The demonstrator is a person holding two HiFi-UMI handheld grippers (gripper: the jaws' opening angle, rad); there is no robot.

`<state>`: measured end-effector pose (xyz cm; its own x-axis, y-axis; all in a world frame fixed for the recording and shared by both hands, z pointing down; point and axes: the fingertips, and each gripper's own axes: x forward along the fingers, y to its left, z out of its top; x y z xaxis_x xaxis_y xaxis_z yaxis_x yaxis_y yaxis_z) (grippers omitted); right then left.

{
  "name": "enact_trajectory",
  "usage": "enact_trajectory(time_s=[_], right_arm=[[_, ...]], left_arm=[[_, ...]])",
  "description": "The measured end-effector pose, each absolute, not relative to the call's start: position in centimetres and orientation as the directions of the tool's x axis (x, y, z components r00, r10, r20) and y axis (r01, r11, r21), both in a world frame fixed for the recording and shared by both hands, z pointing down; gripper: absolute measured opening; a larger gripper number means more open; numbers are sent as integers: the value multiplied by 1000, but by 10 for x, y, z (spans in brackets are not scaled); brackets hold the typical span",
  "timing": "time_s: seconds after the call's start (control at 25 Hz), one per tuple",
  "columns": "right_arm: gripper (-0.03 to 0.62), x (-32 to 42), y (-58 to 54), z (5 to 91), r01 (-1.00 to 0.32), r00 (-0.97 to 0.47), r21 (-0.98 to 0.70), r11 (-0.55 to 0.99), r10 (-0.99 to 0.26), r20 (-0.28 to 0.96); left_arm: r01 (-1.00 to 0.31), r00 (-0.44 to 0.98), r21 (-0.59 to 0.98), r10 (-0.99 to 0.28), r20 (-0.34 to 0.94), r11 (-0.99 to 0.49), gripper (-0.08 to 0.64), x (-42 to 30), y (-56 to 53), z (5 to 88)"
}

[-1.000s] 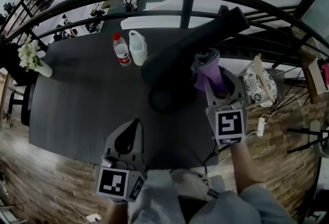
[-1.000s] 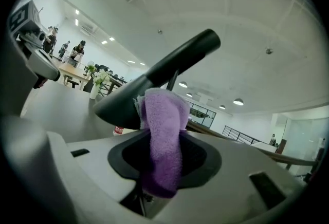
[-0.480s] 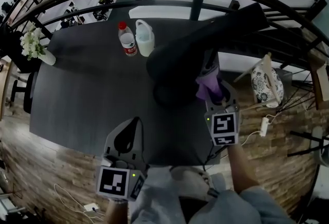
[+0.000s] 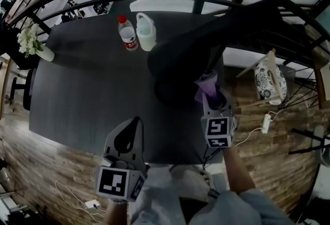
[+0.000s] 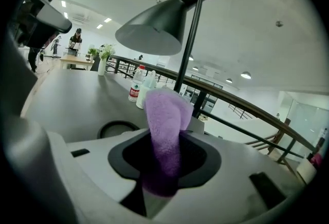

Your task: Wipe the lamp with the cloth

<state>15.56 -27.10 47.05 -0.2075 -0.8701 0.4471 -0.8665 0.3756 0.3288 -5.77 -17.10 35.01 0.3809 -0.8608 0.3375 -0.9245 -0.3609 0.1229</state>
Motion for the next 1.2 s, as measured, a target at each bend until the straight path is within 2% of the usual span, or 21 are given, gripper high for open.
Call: enact_trajectory(time_s=[0.24, 0.56, 0.84, 1.2], right_arm=[[137, 147, -260, 485, -876, -183, 322, 359, -866, 466], [137, 122, -246, 525, -850, -182, 327, 413, -813, 553], [137, 107, -245, 579, -864, -120, 268, 427, -691, 713], [137, 92, -278, 587, -861, -34, 322, 393, -677, 735]], left_arm=[[-921, 390, 132, -853, 348, -367, 8, -61, -171, 355], [-924, 381, 139, -853, 357, -355, 8, -72, -169, 362], [-931, 364, 135, -848, 385, -339, 8, -82, -164, 371], [-940, 341, 141, -844, 415, -310, 6, -100, -155, 381]])
